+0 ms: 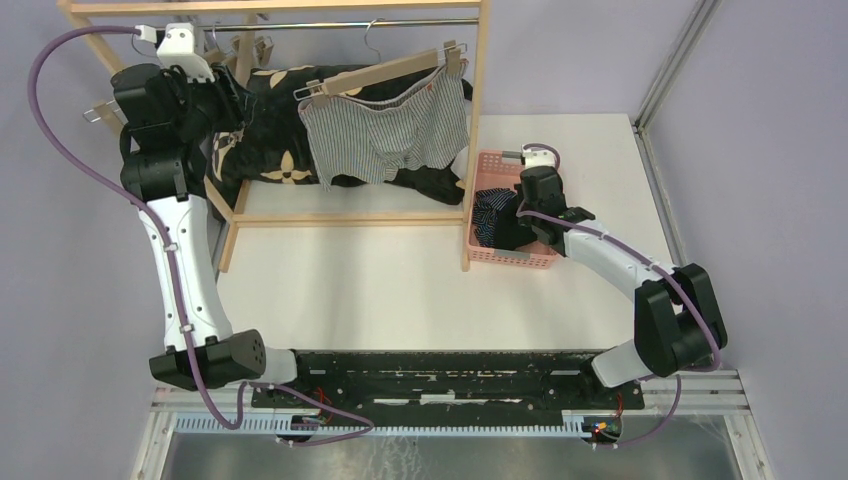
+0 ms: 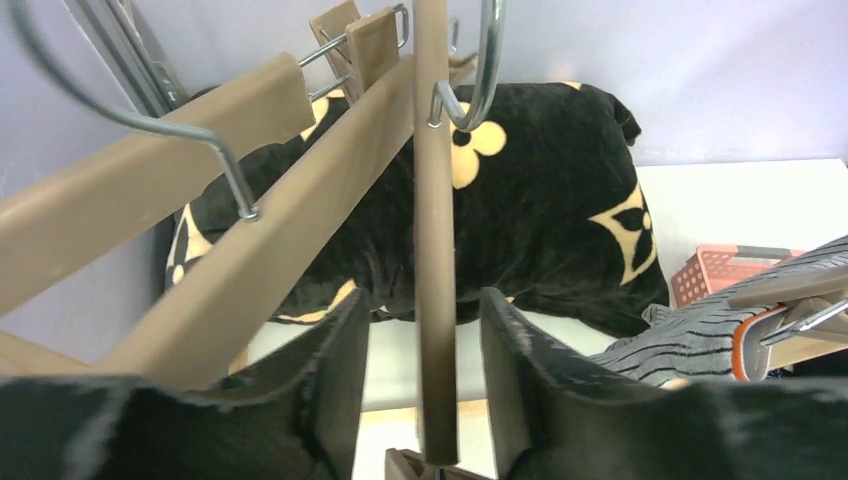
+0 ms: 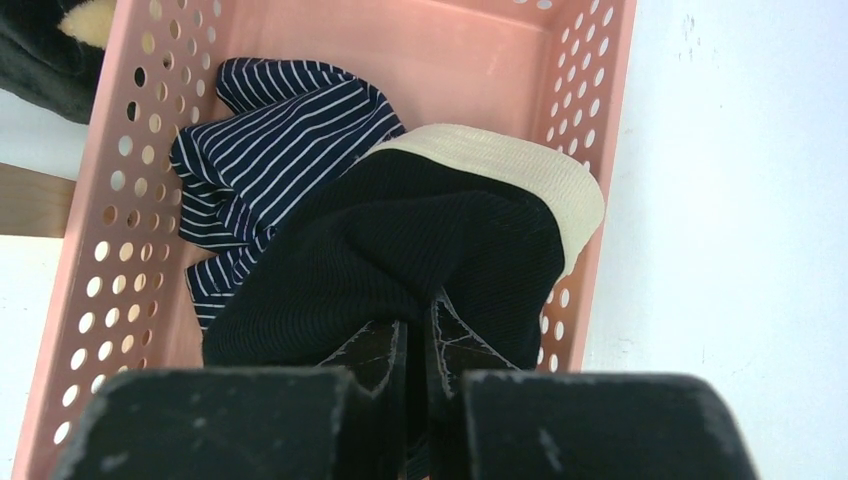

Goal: Remove the underwear clipped to the hanger

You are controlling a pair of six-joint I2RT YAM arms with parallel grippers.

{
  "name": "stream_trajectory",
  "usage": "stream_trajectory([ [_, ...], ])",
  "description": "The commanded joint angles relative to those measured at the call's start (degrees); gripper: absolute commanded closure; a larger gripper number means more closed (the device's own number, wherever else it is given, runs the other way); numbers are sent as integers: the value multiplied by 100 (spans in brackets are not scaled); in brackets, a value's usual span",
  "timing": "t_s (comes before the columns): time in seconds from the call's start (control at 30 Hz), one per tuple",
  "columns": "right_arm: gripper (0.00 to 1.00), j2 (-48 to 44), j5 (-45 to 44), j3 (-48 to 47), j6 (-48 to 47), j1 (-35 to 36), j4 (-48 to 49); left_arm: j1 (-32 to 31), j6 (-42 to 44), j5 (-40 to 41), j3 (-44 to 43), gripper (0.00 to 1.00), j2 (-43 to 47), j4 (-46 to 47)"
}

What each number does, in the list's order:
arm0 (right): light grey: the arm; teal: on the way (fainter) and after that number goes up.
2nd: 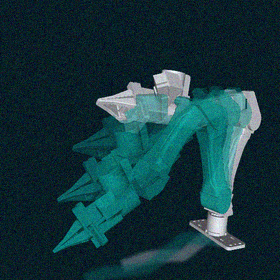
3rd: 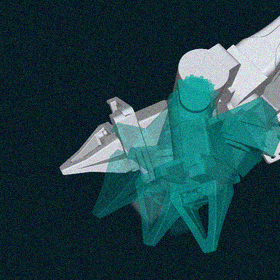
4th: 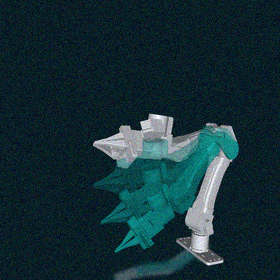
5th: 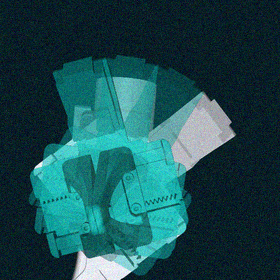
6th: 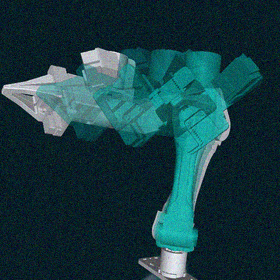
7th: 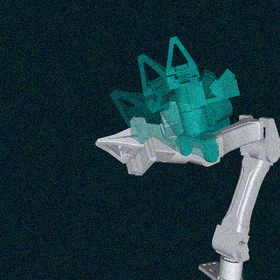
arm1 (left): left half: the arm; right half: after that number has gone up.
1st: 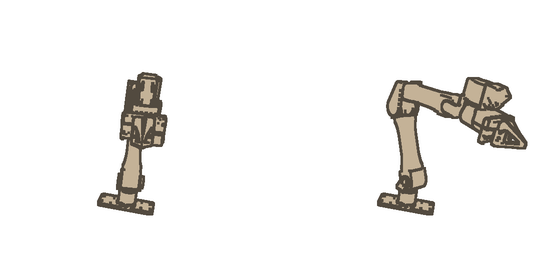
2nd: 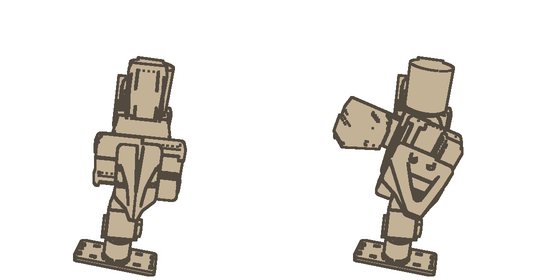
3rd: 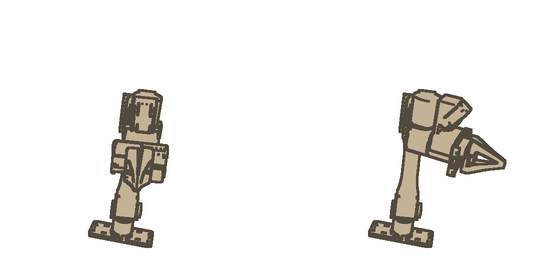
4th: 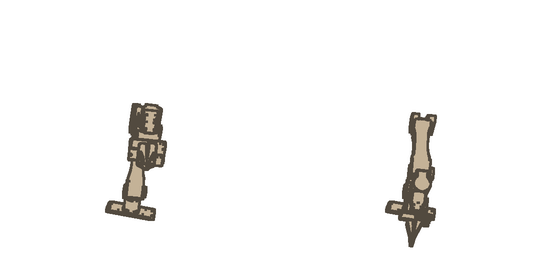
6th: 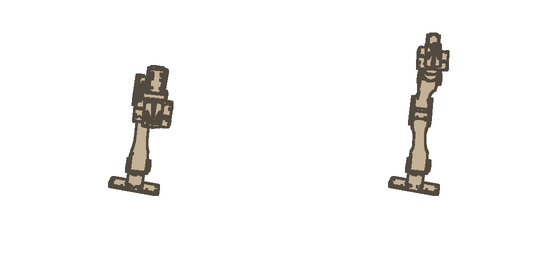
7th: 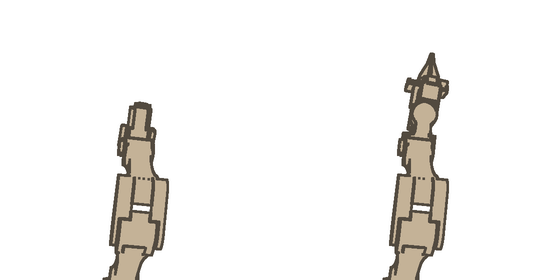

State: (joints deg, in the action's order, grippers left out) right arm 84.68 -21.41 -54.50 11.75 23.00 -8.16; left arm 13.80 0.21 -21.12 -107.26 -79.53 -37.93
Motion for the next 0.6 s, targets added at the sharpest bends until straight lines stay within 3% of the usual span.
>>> stream_trajectory([
  [0.0, 85, -194, 8, -84, 89, -21, 200, 26, -136, 288, -258, 43, 410, 220],
  [0.13, 68, -234, 14, -98, 117, -16, 205, 26, -164, 440, -397, 34, 636, 208],
  [0.37, 28, -572, -10, -116, 117, -16, 157, 22, -183, 581, -661, 26, 1037, 207],
  [0.57, 23, -994, 122, -40, 144, -16, 134, 21, -152, 922, -673, 17, 1324, 180],
])
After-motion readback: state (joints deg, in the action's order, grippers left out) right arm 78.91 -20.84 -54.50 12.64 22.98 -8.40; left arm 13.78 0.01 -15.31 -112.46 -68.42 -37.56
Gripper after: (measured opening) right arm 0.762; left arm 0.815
